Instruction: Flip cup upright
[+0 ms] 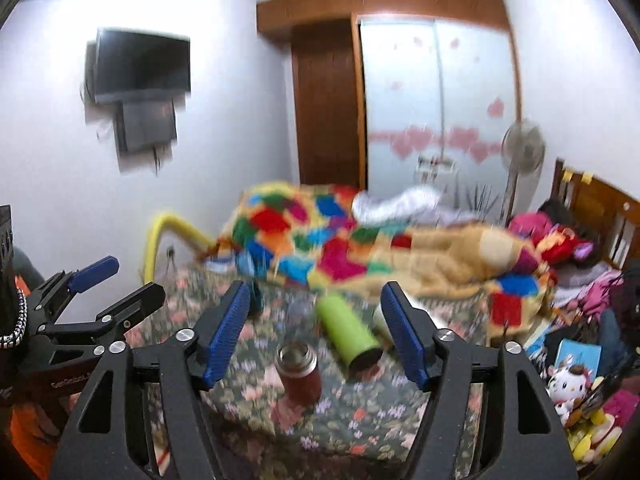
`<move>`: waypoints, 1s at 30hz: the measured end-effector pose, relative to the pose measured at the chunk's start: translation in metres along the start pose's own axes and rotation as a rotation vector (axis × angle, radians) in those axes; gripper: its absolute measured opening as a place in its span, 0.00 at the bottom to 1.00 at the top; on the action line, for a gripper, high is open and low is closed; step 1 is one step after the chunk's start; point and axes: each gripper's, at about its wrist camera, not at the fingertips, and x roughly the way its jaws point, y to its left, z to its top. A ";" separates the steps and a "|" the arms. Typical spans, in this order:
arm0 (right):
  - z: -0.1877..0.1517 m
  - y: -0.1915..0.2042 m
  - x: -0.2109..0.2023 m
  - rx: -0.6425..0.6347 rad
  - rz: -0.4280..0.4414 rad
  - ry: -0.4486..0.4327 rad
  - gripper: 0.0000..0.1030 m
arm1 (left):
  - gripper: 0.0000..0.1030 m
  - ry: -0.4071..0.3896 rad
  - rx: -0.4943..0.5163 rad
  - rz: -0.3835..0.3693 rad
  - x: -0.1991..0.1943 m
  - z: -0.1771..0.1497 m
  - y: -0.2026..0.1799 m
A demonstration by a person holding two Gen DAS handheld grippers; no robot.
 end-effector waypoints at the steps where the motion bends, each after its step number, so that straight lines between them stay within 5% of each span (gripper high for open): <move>1: 0.001 0.003 -0.009 -0.001 -0.007 -0.034 0.69 | 0.91 -0.024 0.001 0.000 -0.008 0.003 -0.002; 7: 0.002 0.020 -0.043 -0.004 -0.033 -0.159 0.76 | 0.97 -0.123 0.001 0.041 -0.049 0.008 -0.012; 16: -0.010 0.026 -0.046 -0.009 -0.059 -0.170 1.00 | 1.00 -0.108 -0.022 0.095 -0.063 -0.005 -0.011; 30: -0.022 0.024 -0.058 -0.023 -0.066 -0.148 1.00 | 1.00 -0.092 -0.025 0.108 -0.064 -0.011 -0.012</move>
